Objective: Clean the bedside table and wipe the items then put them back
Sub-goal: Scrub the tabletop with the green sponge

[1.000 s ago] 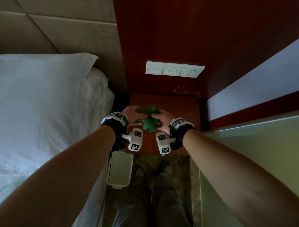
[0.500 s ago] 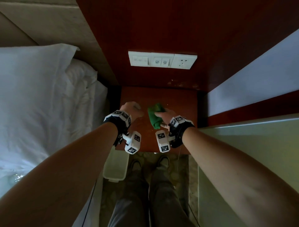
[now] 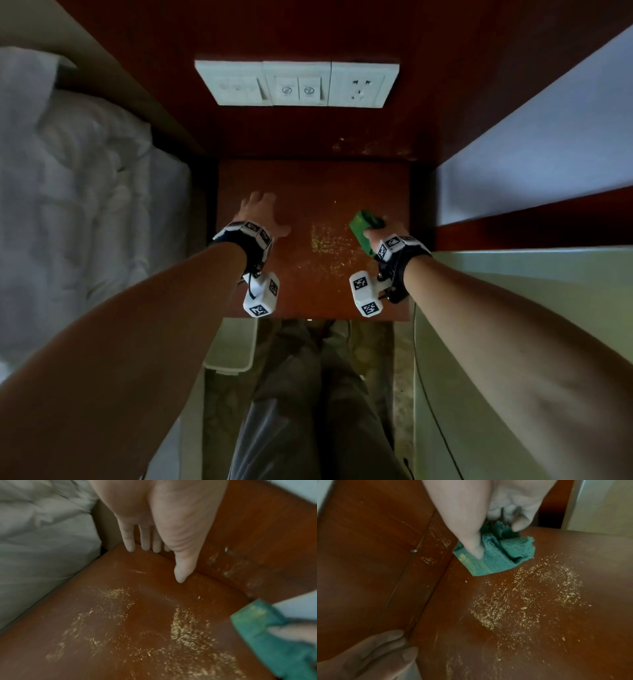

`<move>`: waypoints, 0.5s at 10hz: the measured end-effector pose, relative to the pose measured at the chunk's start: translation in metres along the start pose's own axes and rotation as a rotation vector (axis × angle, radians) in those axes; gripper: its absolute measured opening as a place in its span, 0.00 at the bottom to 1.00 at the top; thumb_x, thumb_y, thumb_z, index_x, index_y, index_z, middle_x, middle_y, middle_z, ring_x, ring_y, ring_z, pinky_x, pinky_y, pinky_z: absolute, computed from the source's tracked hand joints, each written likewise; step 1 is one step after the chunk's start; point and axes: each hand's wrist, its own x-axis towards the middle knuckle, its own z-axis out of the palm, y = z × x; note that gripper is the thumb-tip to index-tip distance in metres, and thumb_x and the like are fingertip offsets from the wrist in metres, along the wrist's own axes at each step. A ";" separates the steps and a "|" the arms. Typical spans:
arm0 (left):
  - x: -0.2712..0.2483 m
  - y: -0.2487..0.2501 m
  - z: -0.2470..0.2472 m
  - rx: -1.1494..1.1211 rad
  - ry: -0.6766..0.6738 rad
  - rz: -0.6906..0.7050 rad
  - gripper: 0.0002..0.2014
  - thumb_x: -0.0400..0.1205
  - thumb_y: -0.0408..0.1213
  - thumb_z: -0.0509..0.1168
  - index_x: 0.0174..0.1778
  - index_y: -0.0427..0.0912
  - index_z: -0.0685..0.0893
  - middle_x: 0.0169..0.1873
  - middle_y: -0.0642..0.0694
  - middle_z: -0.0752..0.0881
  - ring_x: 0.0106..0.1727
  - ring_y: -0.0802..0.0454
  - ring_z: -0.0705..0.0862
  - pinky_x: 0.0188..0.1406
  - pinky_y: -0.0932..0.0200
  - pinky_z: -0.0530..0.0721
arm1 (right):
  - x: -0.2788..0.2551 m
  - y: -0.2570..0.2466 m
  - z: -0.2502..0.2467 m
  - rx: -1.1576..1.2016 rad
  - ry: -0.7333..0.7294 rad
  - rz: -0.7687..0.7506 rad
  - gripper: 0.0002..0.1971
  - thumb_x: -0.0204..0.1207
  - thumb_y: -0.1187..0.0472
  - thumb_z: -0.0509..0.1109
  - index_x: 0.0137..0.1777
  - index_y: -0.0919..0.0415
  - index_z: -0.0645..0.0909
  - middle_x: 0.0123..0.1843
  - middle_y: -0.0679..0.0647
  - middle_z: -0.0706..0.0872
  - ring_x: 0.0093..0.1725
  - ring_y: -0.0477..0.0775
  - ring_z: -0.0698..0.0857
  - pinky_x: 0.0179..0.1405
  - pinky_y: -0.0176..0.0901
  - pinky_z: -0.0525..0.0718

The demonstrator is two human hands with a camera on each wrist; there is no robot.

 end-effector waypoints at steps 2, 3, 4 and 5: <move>0.044 0.004 0.029 0.076 -0.005 0.124 0.48 0.73 0.49 0.76 0.84 0.46 0.55 0.83 0.41 0.55 0.83 0.34 0.53 0.76 0.33 0.66 | 0.038 0.010 0.010 -0.087 0.196 -0.002 0.11 0.83 0.61 0.62 0.63 0.59 0.78 0.56 0.58 0.85 0.51 0.59 0.83 0.44 0.43 0.73; 0.062 0.003 0.043 0.114 -0.001 0.163 0.54 0.71 0.50 0.78 0.85 0.46 0.50 0.84 0.42 0.50 0.84 0.35 0.49 0.75 0.31 0.64 | 0.059 0.016 0.011 -0.050 0.309 0.010 0.12 0.81 0.59 0.64 0.63 0.59 0.79 0.59 0.61 0.85 0.58 0.61 0.85 0.46 0.44 0.75; 0.076 -0.003 0.054 0.161 0.026 0.204 0.61 0.66 0.54 0.79 0.85 0.46 0.43 0.85 0.45 0.41 0.85 0.37 0.41 0.78 0.32 0.58 | 0.076 0.020 0.006 -0.031 0.395 -0.001 0.17 0.80 0.59 0.67 0.68 0.58 0.77 0.67 0.62 0.78 0.66 0.64 0.80 0.57 0.50 0.80; 0.086 -0.004 0.056 0.207 0.026 0.235 0.67 0.64 0.56 0.80 0.85 0.47 0.36 0.84 0.45 0.33 0.84 0.39 0.36 0.80 0.35 0.52 | 0.090 0.022 -0.001 -0.065 0.499 -0.031 0.19 0.80 0.59 0.65 0.71 0.56 0.75 0.70 0.63 0.73 0.69 0.66 0.76 0.65 0.53 0.77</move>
